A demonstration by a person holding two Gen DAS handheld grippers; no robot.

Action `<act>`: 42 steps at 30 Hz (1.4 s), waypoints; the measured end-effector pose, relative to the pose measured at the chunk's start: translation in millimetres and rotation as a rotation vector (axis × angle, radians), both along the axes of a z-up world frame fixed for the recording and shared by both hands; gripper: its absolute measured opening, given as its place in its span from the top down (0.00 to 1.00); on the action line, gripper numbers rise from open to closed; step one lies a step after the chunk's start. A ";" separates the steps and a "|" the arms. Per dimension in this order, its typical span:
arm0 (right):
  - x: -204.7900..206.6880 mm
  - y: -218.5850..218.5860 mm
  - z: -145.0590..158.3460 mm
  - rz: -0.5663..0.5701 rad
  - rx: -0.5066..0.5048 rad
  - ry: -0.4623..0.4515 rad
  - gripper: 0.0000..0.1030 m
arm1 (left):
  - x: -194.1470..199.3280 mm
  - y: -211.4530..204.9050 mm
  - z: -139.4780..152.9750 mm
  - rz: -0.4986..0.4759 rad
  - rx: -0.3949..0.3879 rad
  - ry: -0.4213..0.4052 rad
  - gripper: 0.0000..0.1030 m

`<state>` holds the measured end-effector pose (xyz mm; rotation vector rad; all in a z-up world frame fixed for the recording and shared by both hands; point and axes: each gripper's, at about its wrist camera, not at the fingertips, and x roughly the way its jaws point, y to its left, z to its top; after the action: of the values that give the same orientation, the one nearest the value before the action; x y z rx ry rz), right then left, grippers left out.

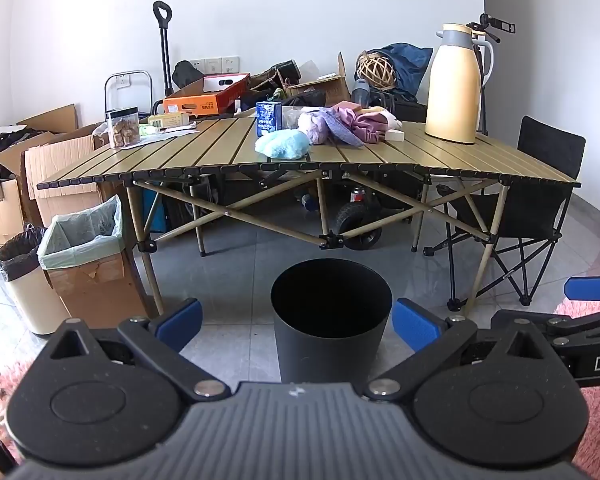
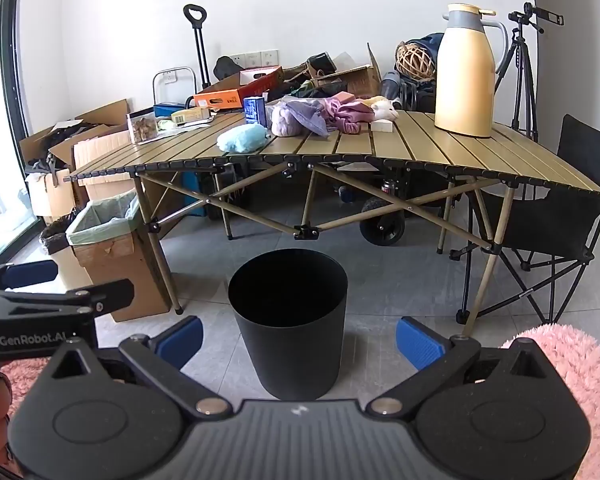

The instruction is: Collect trash

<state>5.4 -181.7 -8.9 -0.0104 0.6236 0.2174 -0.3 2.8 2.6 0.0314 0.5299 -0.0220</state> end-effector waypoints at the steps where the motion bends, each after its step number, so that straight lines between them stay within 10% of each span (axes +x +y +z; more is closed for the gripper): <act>1: 0.4 -0.1 0.2 0.000 0.000 0.001 0.00 | 0.0 0.0 0.0 0.000 -0.001 0.000 0.00; 42: 69.9 9.3 8.7 0.025 -0.016 -0.062 0.00 | 57.5 13.3 2.7 0.034 -0.001 0.010 0.00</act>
<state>75.3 -172.5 -0.3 -0.0407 0.5640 0.2357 57.2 16.0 5.3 0.0211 0.5400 0.0112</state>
